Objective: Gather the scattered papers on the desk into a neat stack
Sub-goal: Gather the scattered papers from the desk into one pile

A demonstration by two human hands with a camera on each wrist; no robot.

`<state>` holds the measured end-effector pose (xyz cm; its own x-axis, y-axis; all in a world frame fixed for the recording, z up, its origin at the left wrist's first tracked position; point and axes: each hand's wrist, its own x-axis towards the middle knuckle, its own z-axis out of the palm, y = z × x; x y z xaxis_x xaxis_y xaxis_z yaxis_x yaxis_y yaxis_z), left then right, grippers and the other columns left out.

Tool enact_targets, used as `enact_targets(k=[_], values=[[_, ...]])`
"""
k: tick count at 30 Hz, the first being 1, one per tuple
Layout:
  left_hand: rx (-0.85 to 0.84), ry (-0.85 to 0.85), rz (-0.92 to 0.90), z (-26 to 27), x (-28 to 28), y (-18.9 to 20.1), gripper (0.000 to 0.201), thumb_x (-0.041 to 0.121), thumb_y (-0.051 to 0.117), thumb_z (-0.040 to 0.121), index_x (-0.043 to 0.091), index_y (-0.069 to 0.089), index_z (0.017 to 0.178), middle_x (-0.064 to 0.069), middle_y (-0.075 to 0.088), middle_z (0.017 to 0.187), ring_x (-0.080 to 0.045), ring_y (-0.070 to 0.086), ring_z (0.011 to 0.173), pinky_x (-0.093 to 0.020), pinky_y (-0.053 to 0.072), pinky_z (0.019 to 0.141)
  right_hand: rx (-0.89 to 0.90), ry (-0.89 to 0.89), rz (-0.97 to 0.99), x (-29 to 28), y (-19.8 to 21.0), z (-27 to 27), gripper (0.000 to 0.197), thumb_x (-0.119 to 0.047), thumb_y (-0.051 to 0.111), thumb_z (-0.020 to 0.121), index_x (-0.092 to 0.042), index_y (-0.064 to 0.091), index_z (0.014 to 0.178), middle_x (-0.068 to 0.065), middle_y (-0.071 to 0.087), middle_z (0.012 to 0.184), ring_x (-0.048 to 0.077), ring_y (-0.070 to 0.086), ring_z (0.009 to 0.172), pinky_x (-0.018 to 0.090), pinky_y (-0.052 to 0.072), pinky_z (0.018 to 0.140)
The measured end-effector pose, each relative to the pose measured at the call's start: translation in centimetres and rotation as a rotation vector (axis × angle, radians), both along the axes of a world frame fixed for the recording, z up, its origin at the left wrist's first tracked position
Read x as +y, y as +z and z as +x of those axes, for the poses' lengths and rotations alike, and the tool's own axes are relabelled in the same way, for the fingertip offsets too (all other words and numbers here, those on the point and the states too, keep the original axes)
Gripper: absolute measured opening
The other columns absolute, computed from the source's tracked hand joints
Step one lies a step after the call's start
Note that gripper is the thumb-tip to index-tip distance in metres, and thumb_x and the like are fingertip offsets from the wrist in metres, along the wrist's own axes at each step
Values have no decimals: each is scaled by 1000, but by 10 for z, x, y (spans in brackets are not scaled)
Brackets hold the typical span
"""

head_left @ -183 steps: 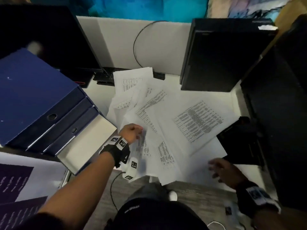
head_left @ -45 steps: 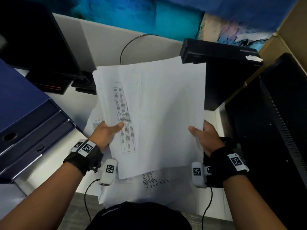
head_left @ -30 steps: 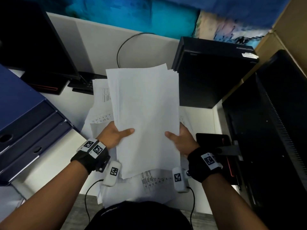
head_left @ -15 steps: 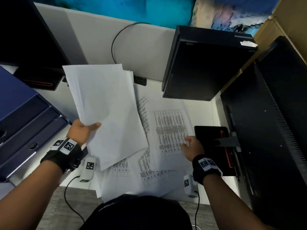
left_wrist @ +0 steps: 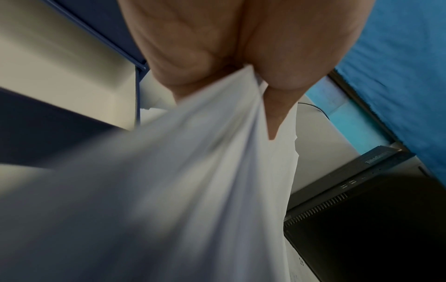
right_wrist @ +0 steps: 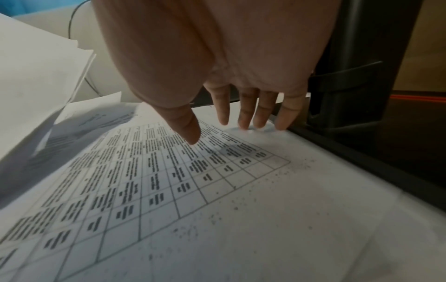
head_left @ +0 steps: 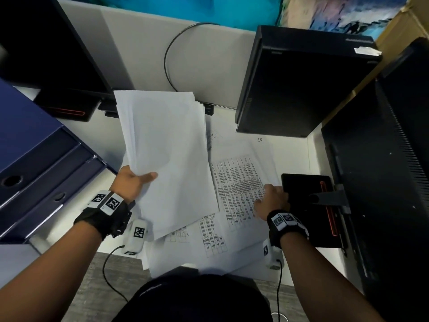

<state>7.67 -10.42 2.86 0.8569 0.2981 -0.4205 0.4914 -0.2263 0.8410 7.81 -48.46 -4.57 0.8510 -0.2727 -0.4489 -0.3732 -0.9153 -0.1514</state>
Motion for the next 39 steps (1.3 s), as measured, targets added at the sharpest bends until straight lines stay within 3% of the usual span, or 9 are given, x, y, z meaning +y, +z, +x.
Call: enact_targets(k=[5,14,20,22,25,30,35,37,39], values=[[1,4,-40,7,3,-14,49,51,88,51,32,77,94,-1,76,102,-27,70,100,-52,51,96,22,-74,59,0,-6,7,77,-35,66,88,-10,25,148,15,15,158,37,25,141,45,36,109],[2,-9,-16,7,1,-7,61,50,86,52,21,75,104,-2,76,101,-28,71,98,-51,53,93,40,-120,5,9,-11,6,101,-52,76,72,-15,20,148,15,15,154,37,24,138,51,38,108],[-48,-48,-13,9,-4,0,18,18,81,78,23,71,93,-3,73,95,-30,68,100,-42,50,95,18,-145,36,10,-10,7,117,-50,82,67,-12,10,151,17,22,152,37,27,137,49,42,104],[-68,-53,-19,9,-6,1,17,15,78,80,25,69,89,5,70,89,-27,66,97,-37,48,91,28,-197,57,10,-8,8,125,-49,87,62,-14,6,152,18,23,150,39,28,137,51,42,103],[-82,-49,-28,8,-7,2,20,13,77,81,17,69,99,1,69,88,-26,64,95,-35,46,89,66,-293,78,11,-9,8,136,-47,92,52,-12,7,152,21,25,151,41,29,138,57,37,107],[-71,-50,12,9,-2,-2,21,17,78,81,19,69,99,-9,71,100,-30,66,99,-38,47,91,75,-359,98,17,-5,9,116,-39,95,47,-8,31,139,19,35,143,39,35,132,54,41,104],[-63,-33,18,8,0,-3,32,20,79,79,11,71,108,-12,72,105,-31,67,100,-46,50,95,-26,-391,216,19,-4,6,110,-21,96,51,-11,28,137,18,27,143,38,32,130,47,47,93],[-59,-27,18,8,2,-5,35,20,80,79,10,71,110,-13,73,107,-32,67,101,-48,50,96,-83,-367,255,18,-6,6,103,-10,91,58,-14,24,136,18,38,136,35,48,116,42,53,82],[-49,-18,12,8,2,-5,35,20,80,79,9,71,111,-14,73,107,-32,67,101,-48,50,96,-122,-339,288,16,-1,5,90,-1,77,71,-17,19,138,12,57,108,24,60,80,34,54,65]])
